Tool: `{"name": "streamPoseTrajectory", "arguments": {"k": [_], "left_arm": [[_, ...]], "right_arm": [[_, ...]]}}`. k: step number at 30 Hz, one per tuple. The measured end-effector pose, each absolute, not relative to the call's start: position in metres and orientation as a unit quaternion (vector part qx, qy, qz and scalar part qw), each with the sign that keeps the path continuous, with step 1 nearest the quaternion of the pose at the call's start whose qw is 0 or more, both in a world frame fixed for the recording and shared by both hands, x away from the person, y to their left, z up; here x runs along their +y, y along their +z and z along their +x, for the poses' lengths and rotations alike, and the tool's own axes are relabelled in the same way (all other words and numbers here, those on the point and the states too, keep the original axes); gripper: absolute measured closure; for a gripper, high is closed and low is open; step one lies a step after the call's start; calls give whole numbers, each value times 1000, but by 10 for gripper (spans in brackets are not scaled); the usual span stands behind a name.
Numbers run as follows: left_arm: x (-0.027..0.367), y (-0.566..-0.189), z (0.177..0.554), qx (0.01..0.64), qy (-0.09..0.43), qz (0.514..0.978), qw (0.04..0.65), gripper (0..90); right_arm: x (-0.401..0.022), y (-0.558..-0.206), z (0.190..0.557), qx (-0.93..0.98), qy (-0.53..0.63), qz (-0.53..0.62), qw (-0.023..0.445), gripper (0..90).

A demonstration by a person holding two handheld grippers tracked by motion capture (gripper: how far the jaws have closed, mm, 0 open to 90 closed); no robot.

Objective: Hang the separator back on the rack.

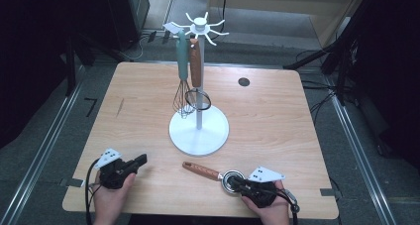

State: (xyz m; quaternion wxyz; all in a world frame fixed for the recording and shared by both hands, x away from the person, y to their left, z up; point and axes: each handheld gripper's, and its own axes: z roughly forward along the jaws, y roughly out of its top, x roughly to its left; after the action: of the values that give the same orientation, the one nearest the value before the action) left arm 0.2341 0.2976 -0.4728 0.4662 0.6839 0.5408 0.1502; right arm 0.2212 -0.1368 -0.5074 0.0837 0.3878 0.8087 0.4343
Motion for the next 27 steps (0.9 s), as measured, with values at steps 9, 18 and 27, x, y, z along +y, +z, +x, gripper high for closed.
{"name": "streamPoseTrajectory", "arguments": {"k": [9,18,27], "left_arm": [[341,-475,237,558,190,670,451,683],[372,-480,242,596,200,639,442,204],[357,-483,241,565,236,672,416,78]], "right_arm": [[-152,-500,222,797,466,377,73,722],[-171,-486,228,784,487,374,89,633],[-174,-471,243,810,454,362,80,560]]}}
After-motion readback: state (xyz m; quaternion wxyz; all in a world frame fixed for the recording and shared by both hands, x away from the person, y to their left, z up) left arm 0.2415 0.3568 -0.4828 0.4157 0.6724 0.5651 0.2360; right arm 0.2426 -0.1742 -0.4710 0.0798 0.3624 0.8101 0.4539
